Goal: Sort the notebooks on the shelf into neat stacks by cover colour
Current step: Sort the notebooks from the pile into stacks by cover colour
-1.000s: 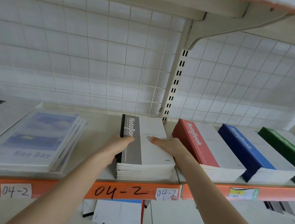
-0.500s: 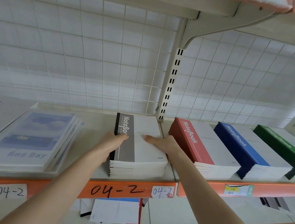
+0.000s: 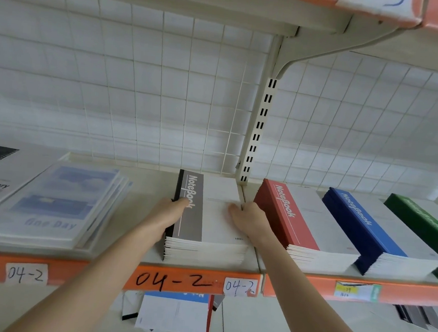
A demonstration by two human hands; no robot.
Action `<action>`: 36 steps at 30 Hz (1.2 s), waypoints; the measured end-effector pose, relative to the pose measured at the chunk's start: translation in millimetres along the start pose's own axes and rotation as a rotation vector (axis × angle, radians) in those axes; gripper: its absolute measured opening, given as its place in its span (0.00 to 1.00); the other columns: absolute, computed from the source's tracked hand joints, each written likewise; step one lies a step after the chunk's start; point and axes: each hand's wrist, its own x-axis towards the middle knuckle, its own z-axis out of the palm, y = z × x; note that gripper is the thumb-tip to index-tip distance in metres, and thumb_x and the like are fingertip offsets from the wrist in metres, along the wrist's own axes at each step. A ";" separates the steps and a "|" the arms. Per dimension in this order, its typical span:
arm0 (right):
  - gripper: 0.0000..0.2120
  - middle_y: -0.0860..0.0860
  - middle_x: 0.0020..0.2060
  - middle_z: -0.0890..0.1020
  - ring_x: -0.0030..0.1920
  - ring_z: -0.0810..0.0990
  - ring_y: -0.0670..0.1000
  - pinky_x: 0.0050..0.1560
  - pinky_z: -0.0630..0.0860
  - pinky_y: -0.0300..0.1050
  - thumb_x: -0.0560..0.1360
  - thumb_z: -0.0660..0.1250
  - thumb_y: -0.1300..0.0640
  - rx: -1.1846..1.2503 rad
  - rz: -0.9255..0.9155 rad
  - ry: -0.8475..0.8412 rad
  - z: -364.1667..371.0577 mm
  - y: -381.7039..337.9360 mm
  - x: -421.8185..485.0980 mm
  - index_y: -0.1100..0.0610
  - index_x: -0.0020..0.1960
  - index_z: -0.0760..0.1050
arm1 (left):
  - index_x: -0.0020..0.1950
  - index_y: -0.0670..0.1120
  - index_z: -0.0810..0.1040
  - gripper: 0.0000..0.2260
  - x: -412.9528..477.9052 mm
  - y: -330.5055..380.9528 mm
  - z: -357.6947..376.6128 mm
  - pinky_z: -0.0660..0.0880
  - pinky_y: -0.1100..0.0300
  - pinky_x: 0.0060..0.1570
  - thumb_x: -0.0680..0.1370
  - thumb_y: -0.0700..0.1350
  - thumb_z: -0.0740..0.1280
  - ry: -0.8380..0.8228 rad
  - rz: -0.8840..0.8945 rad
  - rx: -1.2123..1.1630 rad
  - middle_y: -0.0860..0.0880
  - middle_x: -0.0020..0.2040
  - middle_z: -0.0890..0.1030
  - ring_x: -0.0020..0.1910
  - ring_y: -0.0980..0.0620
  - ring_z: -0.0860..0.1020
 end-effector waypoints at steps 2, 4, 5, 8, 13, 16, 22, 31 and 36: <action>0.12 0.54 0.40 0.77 0.38 0.76 0.53 0.35 0.70 0.41 0.78 0.56 0.54 -0.060 -0.065 0.007 -4.9 -1.2 -1.5 0.62 0.48 0.74 | 0.43 0.44 0.73 0.09 -2.8 -0.1 -1.3 0.67 0.60 0.39 0.79 0.45 0.58 0.037 0.001 0.008 0.44 0.40 0.76 0.39 0.48 0.75; 0.17 0.58 0.55 0.78 0.54 0.77 0.57 0.49 0.74 0.45 0.79 0.56 0.57 -0.149 -0.138 0.031 -11.6 -6.0 -3.1 0.63 0.64 0.69 | 0.42 0.44 0.73 0.09 -8.2 0.4 -3.2 0.66 0.59 0.37 0.79 0.46 0.57 0.076 0.037 0.046 0.44 0.39 0.75 0.38 0.48 0.73; 0.18 0.59 0.59 0.76 0.58 0.76 0.57 0.53 0.73 0.46 0.79 0.56 0.57 -0.186 -0.172 0.037 -14.2 -9.5 -4.1 0.63 0.67 0.67 | 0.42 0.44 0.73 0.09 -9.6 -0.4 -4.8 0.64 0.59 0.38 0.78 0.47 0.58 0.099 0.068 0.078 0.44 0.38 0.74 0.39 0.49 0.73; 0.19 0.59 0.63 0.74 0.62 0.73 0.57 0.57 0.73 0.48 0.79 0.57 0.58 -0.238 -0.272 0.048 -16.4 -20.0 -4.4 0.62 0.69 0.66 | 0.44 0.46 0.75 0.07 -19.7 2.6 -14.2 0.63 0.60 0.38 0.78 0.46 0.59 0.185 0.165 0.199 0.46 0.39 0.74 0.41 0.51 0.72; 0.19 0.59 0.64 0.70 0.66 0.66 0.59 0.62 0.66 0.48 0.78 0.59 0.55 -0.444 -0.469 0.071 3.3 -40.1 -10.3 0.60 0.67 0.67 | 0.61 0.40 0.75 0.12 -39.8 -0.6 -44.0 0.66 0.61 0.54 0.80 0.42 0.60 0.397 0.269 0.312 0.45 0.58 0.78 0.60 0.47 0.75; 0.19 0.59 0.63 0.70 0.64 0.67 0.59 0.61 0.65 0.45 0.77 0.59 0.57 -0.425 -0.556 0.050 25.1 -62.8 -23.6 0.59 0.66 0.68 | 0.64 0.39 0.74 0.14 -45.3 -11.5 -71.6 0.67 0.58 0.58 0.80 0.43 0.61 0.466 0.296 0.386 0.43 0.60 0.78 0.61 0.45 0.74; 0.24 0.56 0.67 0.67 0.66 0.67 0.55 0.61 0.65 0.40 0.77 0.62 0.54 -0.253 -0.560 -0.069 75.4 -110.3 -45.5 0.57 0.72 0.63 | 0.67 0.39 0.71 0.18 -35.5 -26.0 -146.9 0.66 0.54 0.62 0.79 0.45 0.61 0.446 0.335 0.644 0.41 0.66 0.74 0.66 0.43 0.70; 0.25 0.57 0.63 0.73 0.59 0.74 0.54 0.55 0.70 0.42 0.78 0.61 0.51 0.012 -0.200 -0.205 165.1 -153.4 -62.8 0.58 0.72 0.62 | 0.69 0.47 0.72 0.27 -20.3 -57.6 -229.2 0.60 0.60 0.65 0.76 0.59 0.51 0.232 0.474 1.085 0.47 0.66 0.73 0.67 0.47 0.68; 0.26 0.56 0.54 0.72 0.52 0.73 0.54 0.48 0.70 0.46 0.77 0.64 0.55 0.383 0.074 -0.210 187.6 -166.9 -66.6 0.61 0.71 0.59 | 0.67 0.51 0.71 0.42 -15.5 -73.9 -233.6 0.60 0.54 0.67 0.63 0.63 0.34 0.138 0.468 1.228 0.48 0.66 0.71 0.67 0.46 0.66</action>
